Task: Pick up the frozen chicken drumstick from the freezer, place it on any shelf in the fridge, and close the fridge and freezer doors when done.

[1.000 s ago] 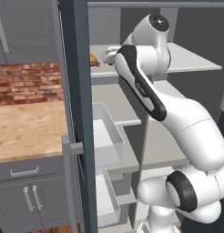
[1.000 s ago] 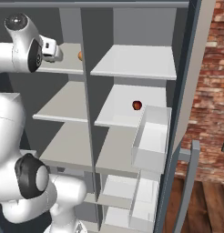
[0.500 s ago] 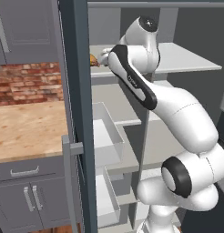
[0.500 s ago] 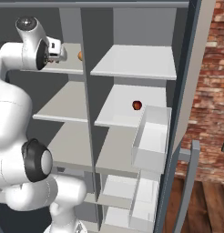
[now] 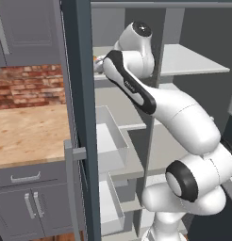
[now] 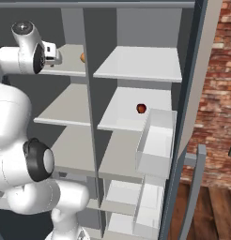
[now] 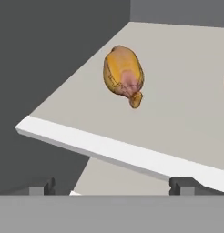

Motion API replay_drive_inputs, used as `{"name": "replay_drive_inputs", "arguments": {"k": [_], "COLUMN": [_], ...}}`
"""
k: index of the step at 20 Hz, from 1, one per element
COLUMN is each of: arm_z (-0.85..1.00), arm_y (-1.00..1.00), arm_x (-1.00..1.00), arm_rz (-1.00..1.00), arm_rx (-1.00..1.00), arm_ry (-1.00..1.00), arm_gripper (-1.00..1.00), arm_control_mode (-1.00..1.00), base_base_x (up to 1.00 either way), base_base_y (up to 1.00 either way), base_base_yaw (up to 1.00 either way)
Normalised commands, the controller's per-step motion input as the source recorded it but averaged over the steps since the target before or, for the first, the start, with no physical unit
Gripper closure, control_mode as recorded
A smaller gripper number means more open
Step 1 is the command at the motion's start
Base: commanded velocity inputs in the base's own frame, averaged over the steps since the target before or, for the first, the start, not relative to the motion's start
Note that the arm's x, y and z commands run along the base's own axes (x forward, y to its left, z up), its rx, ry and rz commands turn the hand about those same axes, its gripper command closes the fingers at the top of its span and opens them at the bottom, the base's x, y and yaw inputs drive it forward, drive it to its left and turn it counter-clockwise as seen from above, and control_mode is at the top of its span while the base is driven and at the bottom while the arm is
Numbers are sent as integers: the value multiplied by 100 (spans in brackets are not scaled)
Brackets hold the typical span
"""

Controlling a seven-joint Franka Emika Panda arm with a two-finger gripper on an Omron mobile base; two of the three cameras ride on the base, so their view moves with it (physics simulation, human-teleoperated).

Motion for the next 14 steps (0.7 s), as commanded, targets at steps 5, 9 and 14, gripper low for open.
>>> {"name": "replay_drive_inputs", "arguments": {"k": [5,9,14], "arm_z": [0,0,0], "arm_y": [10,0,5], "arm_x": [40,50,45], "arm_rz": [4,2,2], "arm_rx": [0,0,0], "arm_ry": [0,3,4], "arm_gripper": [-100,-100,-100], "arm_control_mode": [-100,-100,-100], "base_base_x": [0,0,0], "base_base_y": [0,0,0], "base_base_yaw": [0,0,0]}}
